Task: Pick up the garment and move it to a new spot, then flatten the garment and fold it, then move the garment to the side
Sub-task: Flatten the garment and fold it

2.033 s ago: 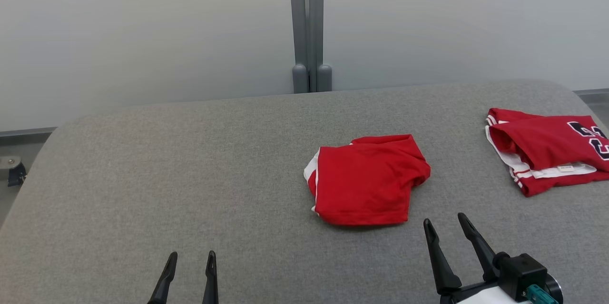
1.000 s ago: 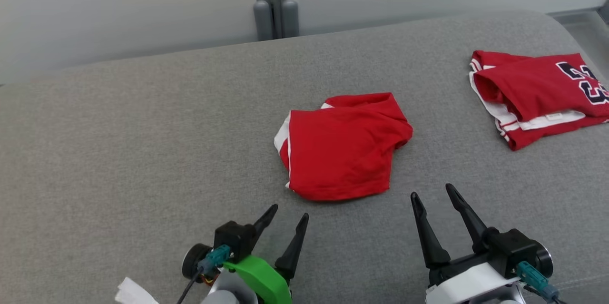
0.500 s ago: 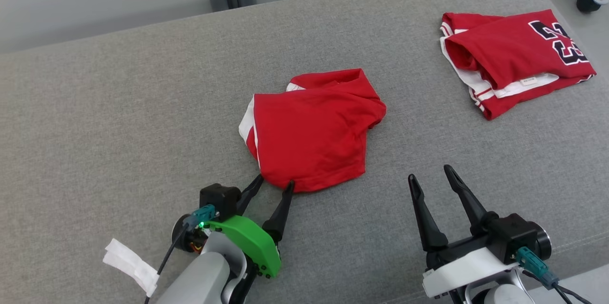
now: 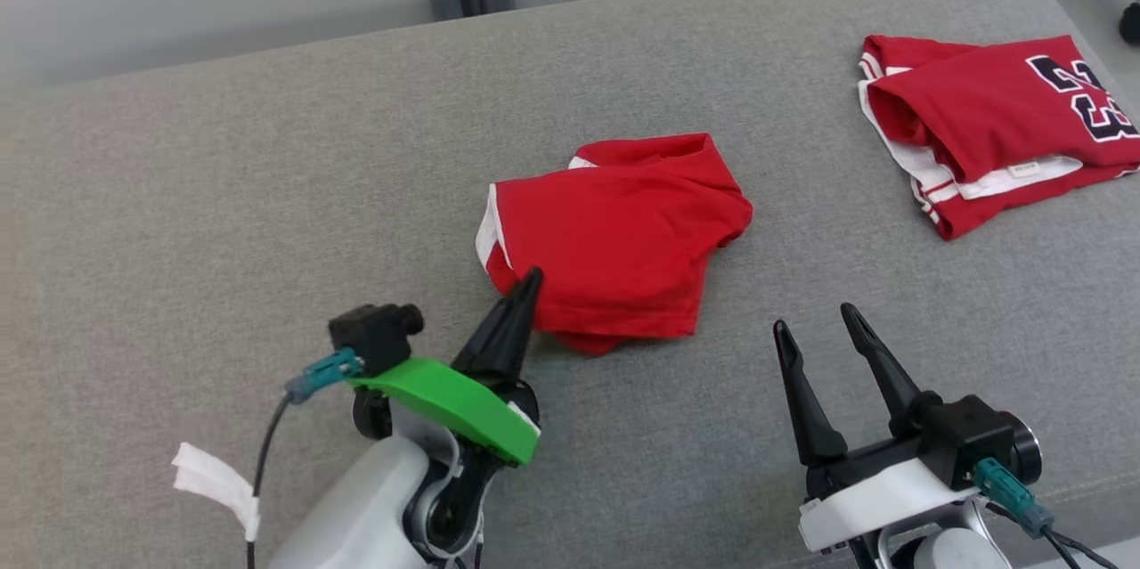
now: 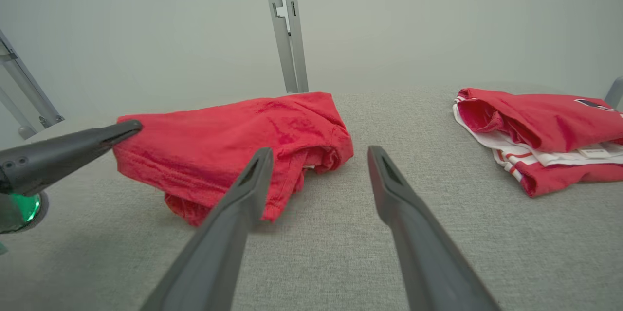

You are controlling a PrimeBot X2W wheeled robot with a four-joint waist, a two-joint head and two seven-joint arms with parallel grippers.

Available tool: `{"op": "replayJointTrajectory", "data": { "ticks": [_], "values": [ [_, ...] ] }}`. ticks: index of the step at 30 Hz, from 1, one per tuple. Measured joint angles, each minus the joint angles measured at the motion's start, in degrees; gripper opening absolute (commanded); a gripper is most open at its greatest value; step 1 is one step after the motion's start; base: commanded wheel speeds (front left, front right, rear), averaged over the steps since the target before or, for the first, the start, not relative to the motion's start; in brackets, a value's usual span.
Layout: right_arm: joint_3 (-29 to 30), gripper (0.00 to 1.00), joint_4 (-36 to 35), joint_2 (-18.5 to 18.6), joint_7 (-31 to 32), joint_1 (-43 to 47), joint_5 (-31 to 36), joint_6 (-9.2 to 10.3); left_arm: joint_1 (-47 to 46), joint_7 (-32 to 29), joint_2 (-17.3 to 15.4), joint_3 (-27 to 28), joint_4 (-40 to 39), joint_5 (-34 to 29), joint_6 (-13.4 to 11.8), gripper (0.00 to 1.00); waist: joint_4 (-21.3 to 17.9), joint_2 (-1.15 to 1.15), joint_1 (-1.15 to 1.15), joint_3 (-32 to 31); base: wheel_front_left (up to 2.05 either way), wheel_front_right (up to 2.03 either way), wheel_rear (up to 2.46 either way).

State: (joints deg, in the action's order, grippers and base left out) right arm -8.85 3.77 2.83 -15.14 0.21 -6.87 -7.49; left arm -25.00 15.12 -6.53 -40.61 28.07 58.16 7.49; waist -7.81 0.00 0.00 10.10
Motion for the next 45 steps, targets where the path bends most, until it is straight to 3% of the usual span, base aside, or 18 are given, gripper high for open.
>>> {"op": "replayJointTrajectory", "data": {
  "ticks": [8,13,19,24,33,36,37,38,45],
  "values": [
    [0.04,1.0,0.59,0.0,0.0,1.74,-1.14,0.0,3.37,0.02,-6.27,11.21,-17.44,9.98,-0.01,0.0,3.85,0.0,0.0,-3.34,0.0,0.0,0.0],
    [0.01,1.0,0.96,0.0,0.0,2.58,-1.78,0.0,3.2,0.02,-10.45,18.35,-28.83,9.62,-0.01,0.0,6.19,-0.01,0.0,-5.73,0.0,0.0,0.0],
    [-0.6,1.0,1.1,-0.01,0.0,2.82,-2.22,0.0,-2.05,-1.64,-12.72,18.86,-37.19,6.34,-1.2,0.0,7.7,0.0,0.0,-7.8,0.0,0.0,0.0],
    [-1.09,1.0,1.11,0.01,0.0,2.75,-2.37,0.0,-4.82,-4.56,-10.76,13.16,-35.87,3.26,-1.97,0.0,6.92,-0.01,0.0,-7.87,0.0,0.0,0.0],
    [-1.81,1.0,0.69,-0.02,0.0,-0.21,-2.27,0.0,-6.5,-4.01,0.55,-0.01,-14.81,1.08,-0.46,0.0,3.24,0.0,0.0,-4.11,0.0,0.0,0.0],
    [-1.94,1.0,0.76,0.02,0.0,-0.56,-2.29,0.0,-8.64,-3.46,2.58,-4.19,-8.32,1.31,-0.22,0.0,1.72,0.0,0.0,-2.52,0.0,0.0,0.0],
    [-2.13,1.0,0.84,0.03,0.0,-0.6,-2.29,0.0,-9.1,-3.45,2.94,-5.22,-6.83,1.83,-0.15,0.05,1.27,0.0,0.0,-2.12,0.0,0.0,0.0],
    [-2.31,1.0,0.91,0.03,0.0,-0.69,-2.29,0.0,-9.53,-3.42,3.31,-6.49,-5.21,2.64,-0.14,1.0,0.69,0.0,0.0,-1.64,0.0,0.0,0.0],
    [-1.11,1.0,1.11,0.03,0.0,-0.79,-2.34,0.0,-13.47,-0.41,3.76,-11.03,-3.5,0.36,-1.16,1.0,-1.22,0.0,0.0,0.42,0.0,0.0,0.0]
  ]
}}
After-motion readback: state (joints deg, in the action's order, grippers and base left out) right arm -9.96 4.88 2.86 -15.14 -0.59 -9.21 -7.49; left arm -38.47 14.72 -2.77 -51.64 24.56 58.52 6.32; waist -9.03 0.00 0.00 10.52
